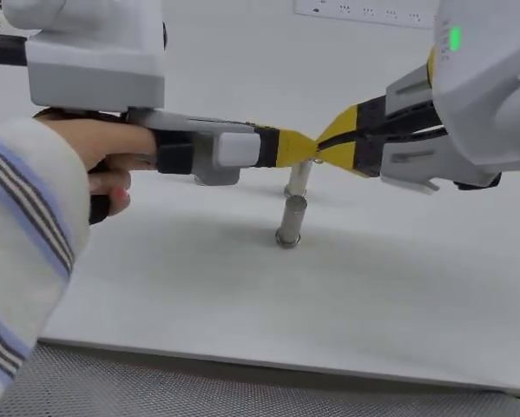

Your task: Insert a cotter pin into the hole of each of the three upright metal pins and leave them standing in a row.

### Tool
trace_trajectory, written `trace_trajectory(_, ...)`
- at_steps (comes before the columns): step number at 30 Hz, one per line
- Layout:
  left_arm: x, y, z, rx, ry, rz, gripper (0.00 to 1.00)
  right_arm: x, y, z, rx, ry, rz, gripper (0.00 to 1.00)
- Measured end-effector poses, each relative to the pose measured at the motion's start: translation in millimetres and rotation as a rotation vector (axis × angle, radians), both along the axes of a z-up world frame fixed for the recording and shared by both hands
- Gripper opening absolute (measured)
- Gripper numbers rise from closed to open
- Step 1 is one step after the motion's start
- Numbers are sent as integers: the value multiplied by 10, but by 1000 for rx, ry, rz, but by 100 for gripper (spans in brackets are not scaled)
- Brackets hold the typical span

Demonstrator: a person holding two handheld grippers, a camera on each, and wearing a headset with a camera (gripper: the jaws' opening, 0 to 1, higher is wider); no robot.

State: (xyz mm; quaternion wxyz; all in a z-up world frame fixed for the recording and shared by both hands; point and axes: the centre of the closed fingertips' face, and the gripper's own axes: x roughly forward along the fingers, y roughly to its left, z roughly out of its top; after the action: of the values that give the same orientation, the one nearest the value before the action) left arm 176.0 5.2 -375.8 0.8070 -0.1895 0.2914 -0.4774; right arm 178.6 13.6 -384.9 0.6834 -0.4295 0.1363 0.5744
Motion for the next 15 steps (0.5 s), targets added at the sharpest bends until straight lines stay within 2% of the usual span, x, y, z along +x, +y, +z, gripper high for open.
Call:
trace_trajectory(6,37,2,-15,-3,5,6,0,16,10,9,6,-2,-5,0)
trace_trajectory(12,21,-4,1,-13,16,3,0,18,7,16,4,-6,-2,0)
trace_trajectory(15,37,14,-5,-18,34,13,0,10,15,19,4,-9,-1,0)
